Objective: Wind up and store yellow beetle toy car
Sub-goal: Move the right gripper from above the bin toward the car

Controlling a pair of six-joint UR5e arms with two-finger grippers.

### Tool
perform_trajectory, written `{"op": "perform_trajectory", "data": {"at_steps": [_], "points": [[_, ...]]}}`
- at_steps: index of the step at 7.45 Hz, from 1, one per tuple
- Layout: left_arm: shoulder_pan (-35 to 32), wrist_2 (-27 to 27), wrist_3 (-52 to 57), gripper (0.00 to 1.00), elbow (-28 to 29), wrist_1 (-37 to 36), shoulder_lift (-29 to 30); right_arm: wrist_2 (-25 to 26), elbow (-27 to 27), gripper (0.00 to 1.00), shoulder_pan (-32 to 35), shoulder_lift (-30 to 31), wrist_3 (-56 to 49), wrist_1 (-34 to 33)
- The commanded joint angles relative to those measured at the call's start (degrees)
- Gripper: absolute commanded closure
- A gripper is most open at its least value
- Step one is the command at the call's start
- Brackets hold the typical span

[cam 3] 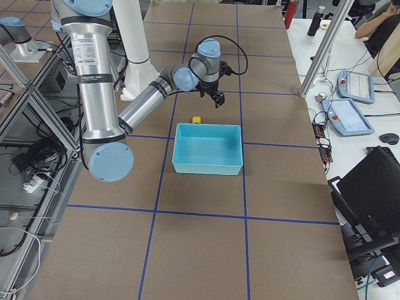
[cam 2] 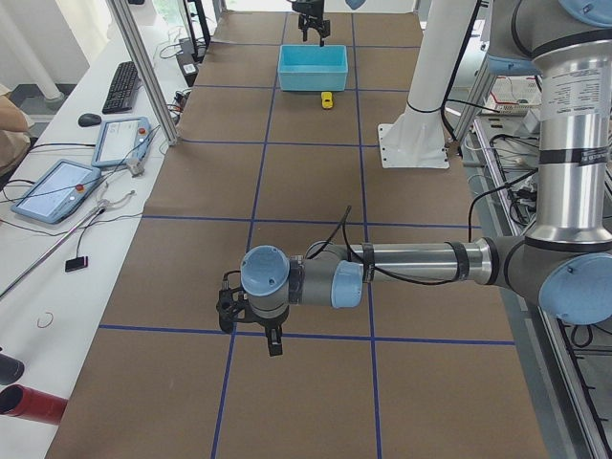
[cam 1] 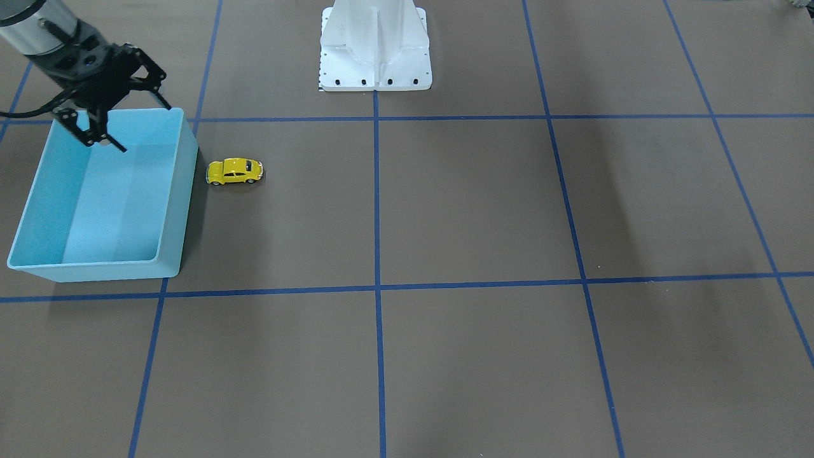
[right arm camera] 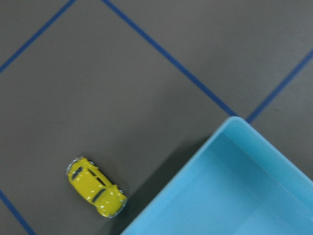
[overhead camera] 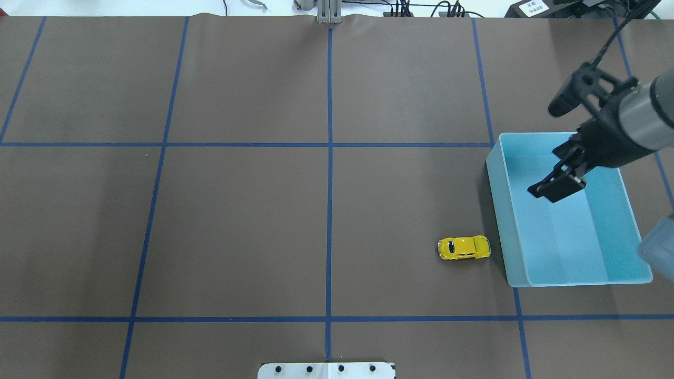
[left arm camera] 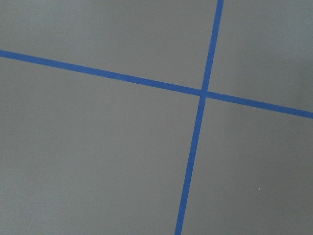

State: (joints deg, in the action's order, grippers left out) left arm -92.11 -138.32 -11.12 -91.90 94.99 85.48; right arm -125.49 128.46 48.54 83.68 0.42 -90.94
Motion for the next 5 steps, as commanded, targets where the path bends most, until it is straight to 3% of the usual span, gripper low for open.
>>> {"op": "perform_trajectory", "data": {"at_steps": [1, 3, 5], "points": [[0.0, 0.0, 0.5, 0.0, -0.2, 0.5, -0.8, 4.4, 0.8, 0.0, -5.6, 3.5, -12.1, 5.7], [0.0, 0.2, 0.5, 0.0, -0.1, 0.5, -0.8, 6.8, -6.3, 0.0, -8.0, 3.9, -19.7, 14.6], [0.0, 0.2, 0.5, 0.0, 0.1, 0.5, -0.9, 17.4, -8.9, 0.0, -17.3, 3.9, -19.1, 16.1]]}}
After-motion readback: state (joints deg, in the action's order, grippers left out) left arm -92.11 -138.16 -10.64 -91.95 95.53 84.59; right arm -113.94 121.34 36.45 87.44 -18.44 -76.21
